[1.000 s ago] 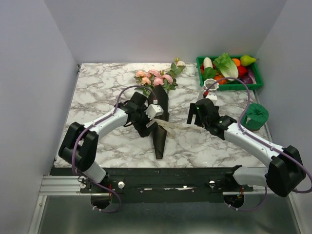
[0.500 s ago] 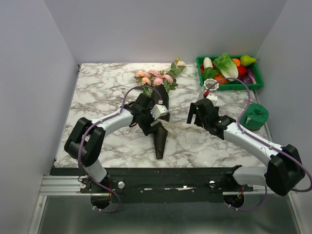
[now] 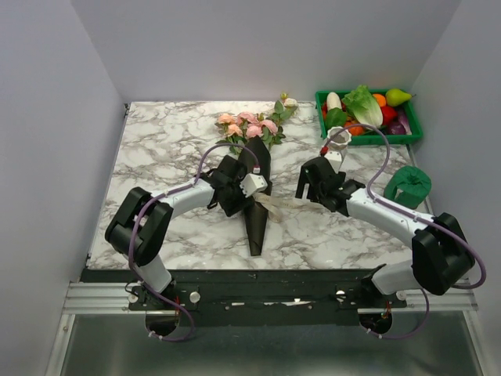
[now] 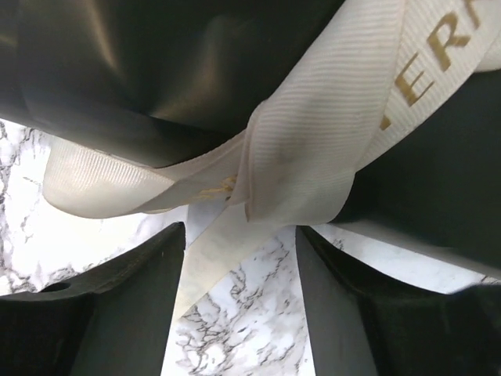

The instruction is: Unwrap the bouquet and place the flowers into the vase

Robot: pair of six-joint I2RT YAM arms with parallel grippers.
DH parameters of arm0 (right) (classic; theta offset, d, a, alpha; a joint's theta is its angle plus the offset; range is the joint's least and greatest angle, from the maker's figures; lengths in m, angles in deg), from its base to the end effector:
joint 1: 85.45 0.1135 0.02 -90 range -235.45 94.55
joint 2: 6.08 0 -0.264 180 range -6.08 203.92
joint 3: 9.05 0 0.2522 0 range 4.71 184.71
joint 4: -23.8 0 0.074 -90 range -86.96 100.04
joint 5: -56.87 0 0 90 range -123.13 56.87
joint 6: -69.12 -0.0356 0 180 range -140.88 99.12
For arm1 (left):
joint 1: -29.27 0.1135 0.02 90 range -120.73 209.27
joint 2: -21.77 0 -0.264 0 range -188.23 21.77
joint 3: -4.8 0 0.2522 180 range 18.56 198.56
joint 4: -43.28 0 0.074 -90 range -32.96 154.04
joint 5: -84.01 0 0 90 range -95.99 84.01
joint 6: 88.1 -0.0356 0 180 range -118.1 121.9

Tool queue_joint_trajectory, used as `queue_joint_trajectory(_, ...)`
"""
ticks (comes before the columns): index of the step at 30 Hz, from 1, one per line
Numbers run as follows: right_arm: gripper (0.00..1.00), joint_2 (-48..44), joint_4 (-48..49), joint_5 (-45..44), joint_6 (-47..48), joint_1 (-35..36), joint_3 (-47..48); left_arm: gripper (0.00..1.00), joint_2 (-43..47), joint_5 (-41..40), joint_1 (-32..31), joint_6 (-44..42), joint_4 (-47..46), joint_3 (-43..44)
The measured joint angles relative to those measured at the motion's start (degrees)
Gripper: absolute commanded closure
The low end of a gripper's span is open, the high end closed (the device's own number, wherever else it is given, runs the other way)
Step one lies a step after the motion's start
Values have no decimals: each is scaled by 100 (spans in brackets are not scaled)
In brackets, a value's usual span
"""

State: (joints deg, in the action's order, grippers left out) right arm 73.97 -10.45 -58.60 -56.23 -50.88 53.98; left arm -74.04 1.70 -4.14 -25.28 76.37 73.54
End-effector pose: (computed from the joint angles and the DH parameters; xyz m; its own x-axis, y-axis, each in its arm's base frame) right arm 0.2408 0.1474 0.2169 -0.6921 0.1574 -0.7044 0.1345 0.9870 0.0884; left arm 0.2692 -0.1833 0.1666 -0.3695 0.7860 -0.4957 0.8656 0.4851 0.1240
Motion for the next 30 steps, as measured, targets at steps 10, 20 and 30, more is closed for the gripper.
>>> queue_joint_trajectory(10, 4, 645, 160, 20, -269, 35, 160, 86, 0, -181, 94, -28, 31, -35)
queue_joint_trajectory(20, 4, 782, 376, 52, -476, 289, 70, 99, 17, -90, 555, 201, 424, 345)
queue_joint_trajectory(30, 2, 503, 636, 70, -376, 299, -629, 45, 625, 844, 509, 306, 1016, 442)
